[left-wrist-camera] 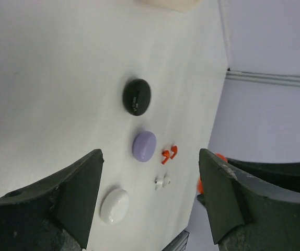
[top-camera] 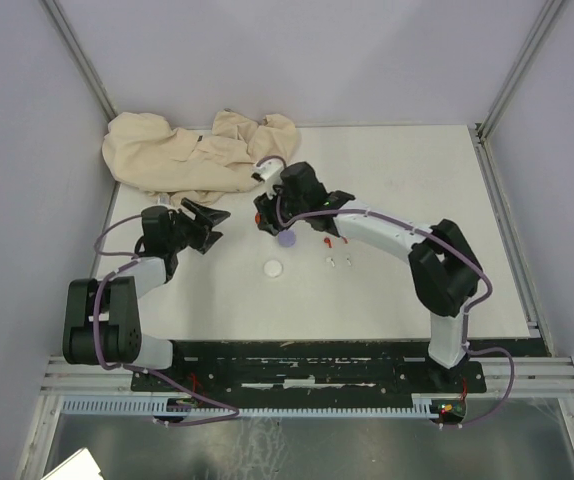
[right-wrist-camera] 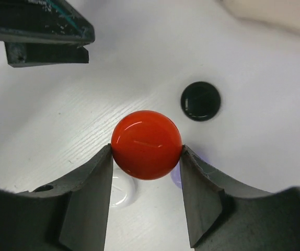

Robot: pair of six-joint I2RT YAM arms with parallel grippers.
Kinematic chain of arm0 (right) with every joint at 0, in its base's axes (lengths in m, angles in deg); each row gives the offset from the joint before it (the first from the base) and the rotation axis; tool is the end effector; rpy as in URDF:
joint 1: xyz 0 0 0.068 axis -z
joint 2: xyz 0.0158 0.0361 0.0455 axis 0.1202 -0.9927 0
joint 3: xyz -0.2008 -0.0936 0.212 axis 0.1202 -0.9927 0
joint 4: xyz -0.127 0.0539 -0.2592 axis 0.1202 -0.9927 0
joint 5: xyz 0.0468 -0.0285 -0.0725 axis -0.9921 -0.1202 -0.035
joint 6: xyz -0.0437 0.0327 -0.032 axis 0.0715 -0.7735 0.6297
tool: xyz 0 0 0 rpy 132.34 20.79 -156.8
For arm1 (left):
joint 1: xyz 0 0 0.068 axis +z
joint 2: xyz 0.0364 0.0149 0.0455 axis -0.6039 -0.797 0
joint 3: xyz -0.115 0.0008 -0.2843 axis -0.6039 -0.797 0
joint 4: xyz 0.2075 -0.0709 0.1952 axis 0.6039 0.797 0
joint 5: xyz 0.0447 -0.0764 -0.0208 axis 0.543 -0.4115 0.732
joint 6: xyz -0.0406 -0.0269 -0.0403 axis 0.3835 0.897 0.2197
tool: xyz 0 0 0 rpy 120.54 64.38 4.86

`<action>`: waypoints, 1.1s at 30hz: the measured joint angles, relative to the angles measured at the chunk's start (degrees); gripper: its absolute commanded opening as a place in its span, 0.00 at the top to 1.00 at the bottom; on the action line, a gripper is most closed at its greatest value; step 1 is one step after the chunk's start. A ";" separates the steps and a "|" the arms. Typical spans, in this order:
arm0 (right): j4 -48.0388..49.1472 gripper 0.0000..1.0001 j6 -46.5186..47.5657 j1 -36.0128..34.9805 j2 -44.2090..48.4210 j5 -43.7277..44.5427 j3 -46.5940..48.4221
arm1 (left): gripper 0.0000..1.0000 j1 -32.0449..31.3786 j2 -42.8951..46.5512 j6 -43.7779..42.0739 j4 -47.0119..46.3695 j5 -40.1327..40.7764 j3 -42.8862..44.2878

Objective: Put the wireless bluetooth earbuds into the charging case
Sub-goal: Pick up the charging case at the center of the board.

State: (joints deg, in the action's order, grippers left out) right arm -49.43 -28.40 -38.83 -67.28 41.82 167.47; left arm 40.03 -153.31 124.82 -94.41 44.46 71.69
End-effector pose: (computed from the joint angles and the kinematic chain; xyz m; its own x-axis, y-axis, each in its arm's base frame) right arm 0.3487 0.3688 0.2439 -0.4740 -0.3927 -0.7881 -0.7655 0.6261 0.1484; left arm 0.3003 -0.0068 0.1724 -0.5437 -0.8095 -0.2217 -0.2721 0.4199 -0.8658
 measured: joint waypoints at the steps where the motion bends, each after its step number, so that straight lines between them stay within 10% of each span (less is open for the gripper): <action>1: 0.46 0.65 0.26 1.27 1.97 -1.46 -0.76 | 0.23 0.00 -0.04 0.07 -1.44 -1.05 0.02; 14: -5.27 0.66 6.27 6.93 10.27 -15.63 -3.10 | 0.34 -4.83 -3.43 3.96 -21.84 -9.79 0.76; 33: -9.70 0.67 8.44 6.80 10.27 -18.88 -3.10 | 0.43 -14.64 -7.41 3.65 -23.78 -13.09 6.14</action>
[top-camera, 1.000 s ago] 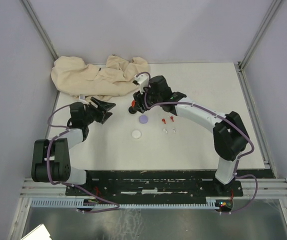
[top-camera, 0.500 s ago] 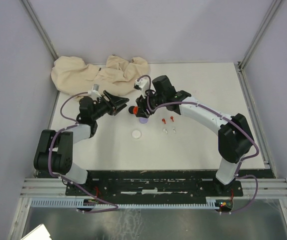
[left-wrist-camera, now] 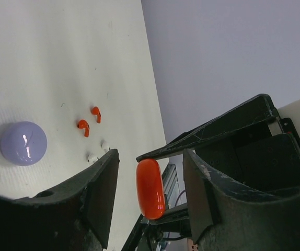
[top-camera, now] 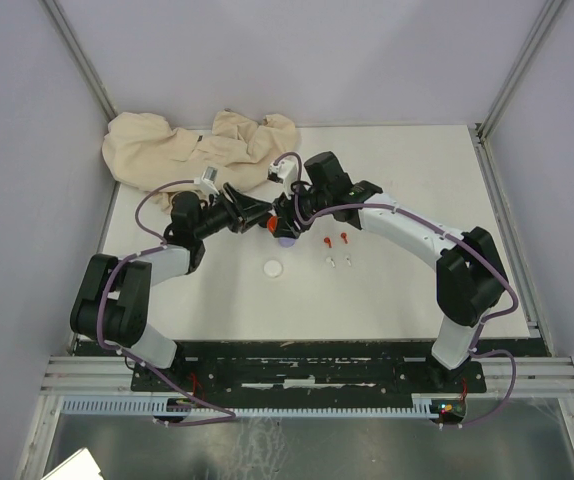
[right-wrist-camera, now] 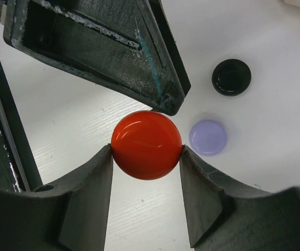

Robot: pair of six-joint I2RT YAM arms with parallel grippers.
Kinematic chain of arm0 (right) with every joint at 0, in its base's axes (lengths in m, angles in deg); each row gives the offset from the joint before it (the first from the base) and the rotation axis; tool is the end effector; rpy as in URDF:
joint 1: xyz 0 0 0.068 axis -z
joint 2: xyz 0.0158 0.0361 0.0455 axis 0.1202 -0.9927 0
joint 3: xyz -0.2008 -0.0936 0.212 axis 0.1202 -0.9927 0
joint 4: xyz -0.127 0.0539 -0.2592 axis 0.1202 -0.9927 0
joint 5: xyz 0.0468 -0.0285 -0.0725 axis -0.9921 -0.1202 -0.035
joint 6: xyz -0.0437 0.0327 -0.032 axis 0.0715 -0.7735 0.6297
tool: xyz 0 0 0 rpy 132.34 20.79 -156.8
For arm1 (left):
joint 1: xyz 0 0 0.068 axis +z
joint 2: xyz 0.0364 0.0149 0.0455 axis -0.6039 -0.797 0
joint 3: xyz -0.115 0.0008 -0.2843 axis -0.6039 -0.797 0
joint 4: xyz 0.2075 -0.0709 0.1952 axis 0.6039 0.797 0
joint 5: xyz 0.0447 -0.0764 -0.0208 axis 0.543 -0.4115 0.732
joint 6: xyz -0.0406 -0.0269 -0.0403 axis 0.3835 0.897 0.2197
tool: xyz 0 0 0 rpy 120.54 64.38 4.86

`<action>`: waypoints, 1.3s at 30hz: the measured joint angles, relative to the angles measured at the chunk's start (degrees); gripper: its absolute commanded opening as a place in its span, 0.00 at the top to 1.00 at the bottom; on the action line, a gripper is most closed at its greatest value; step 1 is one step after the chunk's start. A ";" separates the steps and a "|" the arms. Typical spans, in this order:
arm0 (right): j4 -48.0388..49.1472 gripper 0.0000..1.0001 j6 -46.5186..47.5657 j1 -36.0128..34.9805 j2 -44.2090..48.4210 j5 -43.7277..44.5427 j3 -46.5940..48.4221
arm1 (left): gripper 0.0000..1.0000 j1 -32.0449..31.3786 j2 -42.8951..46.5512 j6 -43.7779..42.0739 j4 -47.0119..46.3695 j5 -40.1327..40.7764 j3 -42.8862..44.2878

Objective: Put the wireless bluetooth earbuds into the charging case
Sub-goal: Pick up the charging case at the center of the board.

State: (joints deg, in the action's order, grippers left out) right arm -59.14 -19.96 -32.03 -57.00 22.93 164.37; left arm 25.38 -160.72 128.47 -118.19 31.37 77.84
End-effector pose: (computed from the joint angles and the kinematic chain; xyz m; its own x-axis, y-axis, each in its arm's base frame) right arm 0.3403 0.3043 0.2940 -0.4282 -0.4379 -0.7905 -0.8732 0.4258 0.2372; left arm 0.3294 -0.1004 0.2151 -0.7588 -0.5509 -0.3475 0.2157 0.2910 -0.9321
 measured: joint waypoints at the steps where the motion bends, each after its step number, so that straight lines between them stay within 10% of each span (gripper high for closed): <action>1: -0.11 0.67 0.00 0.02 0.00 0.00 0.00 | 0.44 0.00 0.00 -0.28 0.13 -0.22 0.00; 39: -0.57 0.67 0.20 0.81 0.02 -0.04 0.00 | 0.68 -2.21 0.22 -4.15 2.25 -3.85 -0.09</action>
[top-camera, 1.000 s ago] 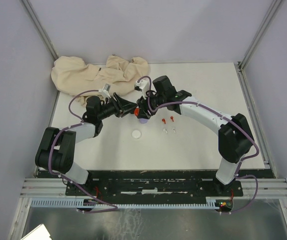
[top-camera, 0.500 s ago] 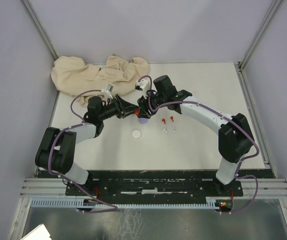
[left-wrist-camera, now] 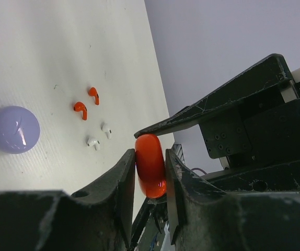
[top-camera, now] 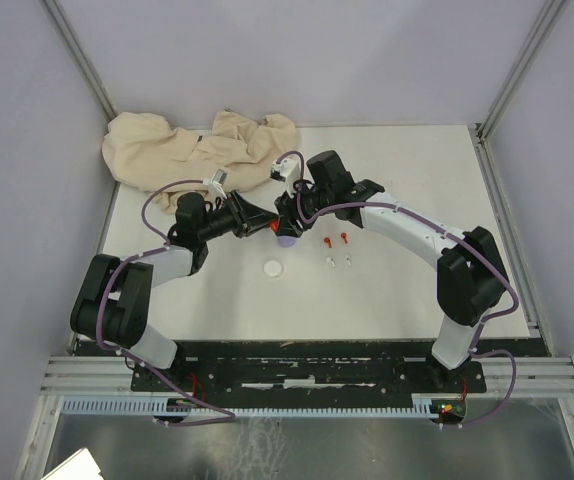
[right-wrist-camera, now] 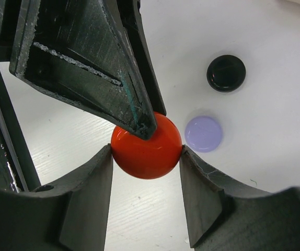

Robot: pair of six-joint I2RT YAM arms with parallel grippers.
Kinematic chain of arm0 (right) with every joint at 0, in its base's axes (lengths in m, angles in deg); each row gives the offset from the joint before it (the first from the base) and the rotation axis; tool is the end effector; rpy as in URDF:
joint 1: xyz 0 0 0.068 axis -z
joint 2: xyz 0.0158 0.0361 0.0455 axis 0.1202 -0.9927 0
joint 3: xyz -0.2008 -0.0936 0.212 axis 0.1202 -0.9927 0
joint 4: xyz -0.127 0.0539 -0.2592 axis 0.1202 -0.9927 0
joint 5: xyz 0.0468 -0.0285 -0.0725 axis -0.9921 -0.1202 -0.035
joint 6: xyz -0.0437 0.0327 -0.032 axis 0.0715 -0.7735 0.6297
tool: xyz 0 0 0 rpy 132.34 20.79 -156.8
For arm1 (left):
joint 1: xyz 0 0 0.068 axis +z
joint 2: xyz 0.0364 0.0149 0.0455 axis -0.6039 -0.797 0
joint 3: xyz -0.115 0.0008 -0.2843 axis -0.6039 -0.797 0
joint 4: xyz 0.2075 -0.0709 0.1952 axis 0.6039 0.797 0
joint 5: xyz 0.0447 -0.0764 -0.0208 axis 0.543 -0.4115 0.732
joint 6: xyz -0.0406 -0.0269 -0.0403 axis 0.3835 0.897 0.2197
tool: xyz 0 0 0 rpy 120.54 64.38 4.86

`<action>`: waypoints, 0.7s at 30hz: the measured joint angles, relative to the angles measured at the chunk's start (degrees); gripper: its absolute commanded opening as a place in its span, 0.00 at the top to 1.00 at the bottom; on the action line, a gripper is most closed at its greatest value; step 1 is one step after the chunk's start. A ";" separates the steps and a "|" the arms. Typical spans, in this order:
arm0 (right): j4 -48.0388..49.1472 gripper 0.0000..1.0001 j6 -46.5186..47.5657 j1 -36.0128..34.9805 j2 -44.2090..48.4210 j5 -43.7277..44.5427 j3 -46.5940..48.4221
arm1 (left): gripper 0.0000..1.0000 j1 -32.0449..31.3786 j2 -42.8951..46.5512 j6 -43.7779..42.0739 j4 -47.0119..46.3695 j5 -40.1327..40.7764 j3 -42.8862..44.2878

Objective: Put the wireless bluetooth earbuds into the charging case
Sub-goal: Pick up the charging case at the center of the board, then open the charging case.

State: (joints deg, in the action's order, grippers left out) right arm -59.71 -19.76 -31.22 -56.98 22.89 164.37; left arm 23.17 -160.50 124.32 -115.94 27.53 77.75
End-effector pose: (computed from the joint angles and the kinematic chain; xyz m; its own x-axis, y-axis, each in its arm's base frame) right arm 0.3439 0.2990 0.2933 -0.4373 -0.4379 -0.7855 -0.8670 0.4374 0.2388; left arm 0.3213 -0.1146 0.2119 -0.8077 -0.4478 -0.3836 0.2682 0.3004 -0.9154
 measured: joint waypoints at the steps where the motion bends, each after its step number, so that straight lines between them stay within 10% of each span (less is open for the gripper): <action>1: -0.04 0.67 0.00 0.00 0.00 -0.02 0.00 | 0.70 0.00 0.00 -0.02 0.04 0.02 0.00; 8: -0.31 0.64 0.17 0.00 0.00 0.04 0.00 | 0.87 -0.13 0.00 -0.04 0.31 0.02 0.00; 14: -0.55 0.21 0.15 0.04 0.02 0.11 0.00 | 0.97 -0.33 0.00 -0.11 0.37 0.09 0.00; 21: 3.02 0.00 -1.88 0.46 3.10 3.98 -3.06 | 0.97 -1.18 -0.04 -0.13 0.46 0.55 0.00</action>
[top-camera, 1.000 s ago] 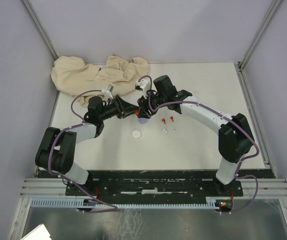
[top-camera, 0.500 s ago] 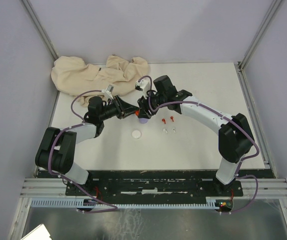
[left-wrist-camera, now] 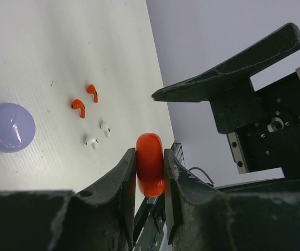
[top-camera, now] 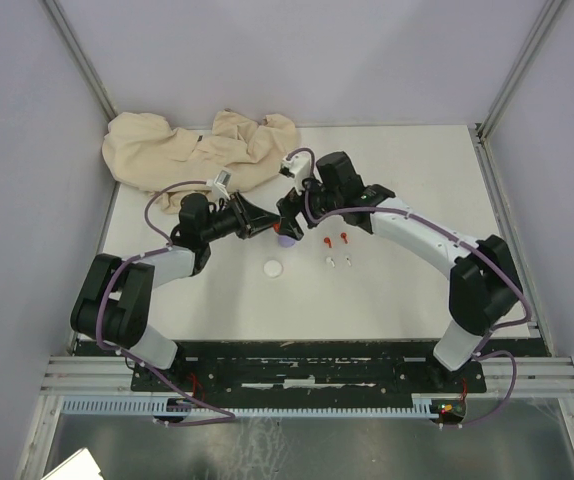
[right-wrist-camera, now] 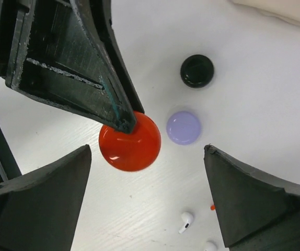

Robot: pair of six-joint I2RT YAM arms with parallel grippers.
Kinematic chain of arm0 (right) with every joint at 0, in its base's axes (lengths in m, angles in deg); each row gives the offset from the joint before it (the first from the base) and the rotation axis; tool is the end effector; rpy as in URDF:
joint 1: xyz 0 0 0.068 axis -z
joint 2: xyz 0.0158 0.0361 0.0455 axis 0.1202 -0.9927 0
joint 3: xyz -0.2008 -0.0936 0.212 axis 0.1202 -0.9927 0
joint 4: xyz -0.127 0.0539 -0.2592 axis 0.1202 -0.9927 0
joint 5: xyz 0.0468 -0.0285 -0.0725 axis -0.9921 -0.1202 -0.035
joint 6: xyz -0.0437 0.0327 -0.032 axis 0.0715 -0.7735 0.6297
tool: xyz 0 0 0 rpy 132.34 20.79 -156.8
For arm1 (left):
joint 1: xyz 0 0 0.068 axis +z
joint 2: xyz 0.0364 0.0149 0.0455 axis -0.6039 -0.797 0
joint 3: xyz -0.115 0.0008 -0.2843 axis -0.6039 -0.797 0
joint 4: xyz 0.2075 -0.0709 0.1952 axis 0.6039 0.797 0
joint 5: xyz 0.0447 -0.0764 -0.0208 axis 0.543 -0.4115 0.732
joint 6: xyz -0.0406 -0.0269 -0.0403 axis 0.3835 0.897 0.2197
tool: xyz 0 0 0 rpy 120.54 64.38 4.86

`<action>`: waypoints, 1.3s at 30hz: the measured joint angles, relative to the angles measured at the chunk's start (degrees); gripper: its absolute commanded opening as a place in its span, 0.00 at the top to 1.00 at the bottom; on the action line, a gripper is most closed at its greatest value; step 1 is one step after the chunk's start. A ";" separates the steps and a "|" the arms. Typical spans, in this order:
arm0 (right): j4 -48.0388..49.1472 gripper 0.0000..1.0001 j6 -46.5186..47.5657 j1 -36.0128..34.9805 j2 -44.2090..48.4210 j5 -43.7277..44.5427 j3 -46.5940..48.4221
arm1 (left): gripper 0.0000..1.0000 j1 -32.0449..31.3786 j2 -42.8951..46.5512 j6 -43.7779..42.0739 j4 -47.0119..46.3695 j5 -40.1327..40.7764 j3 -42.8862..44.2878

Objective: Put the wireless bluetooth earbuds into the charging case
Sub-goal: Open the charging case.

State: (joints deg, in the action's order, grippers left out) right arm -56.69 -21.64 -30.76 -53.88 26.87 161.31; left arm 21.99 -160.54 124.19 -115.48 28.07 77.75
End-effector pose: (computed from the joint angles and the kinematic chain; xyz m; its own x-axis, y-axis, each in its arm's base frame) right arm 0.3397 0.2872 0.3004 -0.4364 -0.3965 -0.8077 -0.8386 0.5045 0.2054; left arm 0.3192 -0.1209 0.2107 -0.8152 -0.4365 -0.3808 0.2661 0.3018 -0.9155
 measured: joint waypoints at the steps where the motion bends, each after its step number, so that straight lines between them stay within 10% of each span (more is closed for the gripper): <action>1: 0.90 0.00 -0.83 0.15 1.33 1.14 -1.20 | 0.97 -0.04 -0.04 0.04 0.00 0.48 0.00; 16: 3.56 0.01 -12.04 0.98 8.44 21.44 -3.89 | 0.97 -0.81 -0.31 4.26 -3.32 13.22 -0.81; 39: 3.87 0.01 -14.97 1.01 2.29 23.04 -4.00 | 0.97 -3.37 0.79 8.68 -5.92 17.51 -1.16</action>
State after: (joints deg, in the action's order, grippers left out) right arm -52.82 -36.61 -29.76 -51.58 49.90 157.31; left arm 18.63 -159.76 132.86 -121.40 45.58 76.59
